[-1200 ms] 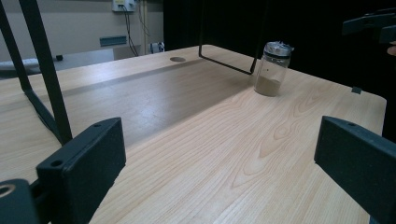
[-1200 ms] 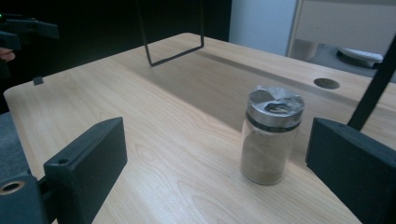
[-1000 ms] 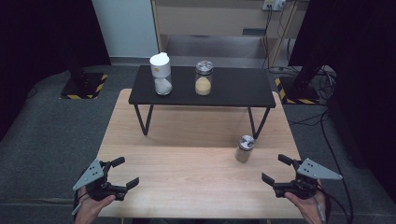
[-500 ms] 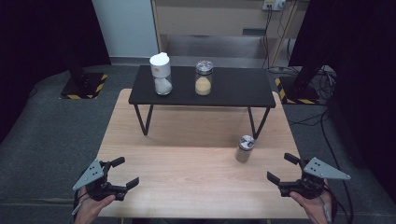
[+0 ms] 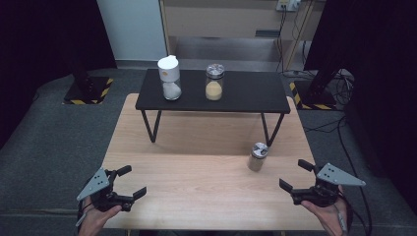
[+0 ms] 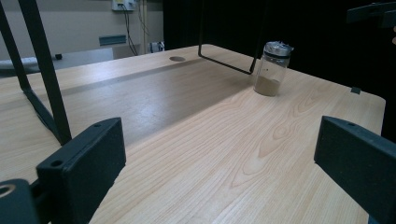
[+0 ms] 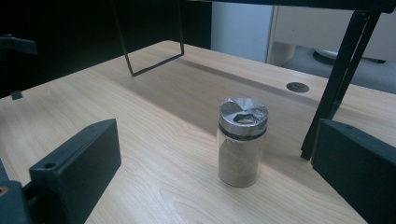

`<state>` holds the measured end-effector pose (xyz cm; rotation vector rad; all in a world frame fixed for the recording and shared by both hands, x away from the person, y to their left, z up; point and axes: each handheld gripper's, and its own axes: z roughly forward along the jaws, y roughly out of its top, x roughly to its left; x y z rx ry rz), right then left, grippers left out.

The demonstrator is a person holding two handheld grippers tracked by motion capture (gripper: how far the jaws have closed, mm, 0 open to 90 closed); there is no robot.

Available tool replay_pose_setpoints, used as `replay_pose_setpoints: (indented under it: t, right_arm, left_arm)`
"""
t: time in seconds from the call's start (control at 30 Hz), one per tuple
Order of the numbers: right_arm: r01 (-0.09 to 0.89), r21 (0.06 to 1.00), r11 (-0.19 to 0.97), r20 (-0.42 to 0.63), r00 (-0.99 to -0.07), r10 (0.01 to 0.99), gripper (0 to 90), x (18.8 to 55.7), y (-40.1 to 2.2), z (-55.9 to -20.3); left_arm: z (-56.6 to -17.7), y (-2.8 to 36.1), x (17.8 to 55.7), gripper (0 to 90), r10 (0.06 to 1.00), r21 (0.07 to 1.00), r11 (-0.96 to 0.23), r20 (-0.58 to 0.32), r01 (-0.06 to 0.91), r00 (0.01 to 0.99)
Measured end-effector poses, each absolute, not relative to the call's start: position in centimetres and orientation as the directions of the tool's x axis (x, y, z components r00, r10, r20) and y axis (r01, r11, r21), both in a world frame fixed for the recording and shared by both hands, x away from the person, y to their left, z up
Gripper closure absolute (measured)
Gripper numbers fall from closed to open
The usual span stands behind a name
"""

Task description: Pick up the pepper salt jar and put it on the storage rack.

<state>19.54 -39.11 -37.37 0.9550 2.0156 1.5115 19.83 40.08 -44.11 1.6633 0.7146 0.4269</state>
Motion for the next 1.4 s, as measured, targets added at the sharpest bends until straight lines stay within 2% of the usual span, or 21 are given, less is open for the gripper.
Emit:
replay_pose_setpoints:
  t: [1.4]
  right_arm:
    - [0.337, 0.920, 0.198, 0.083, -0.664, 0.743, 3.8, 25.8, -36.6, -37.6]
  left_arm:
    - [-44.1, 40.1, 19.9, 1.1, 0.661, 0.970, -0.094, -0.108, 0.225, 0.742]
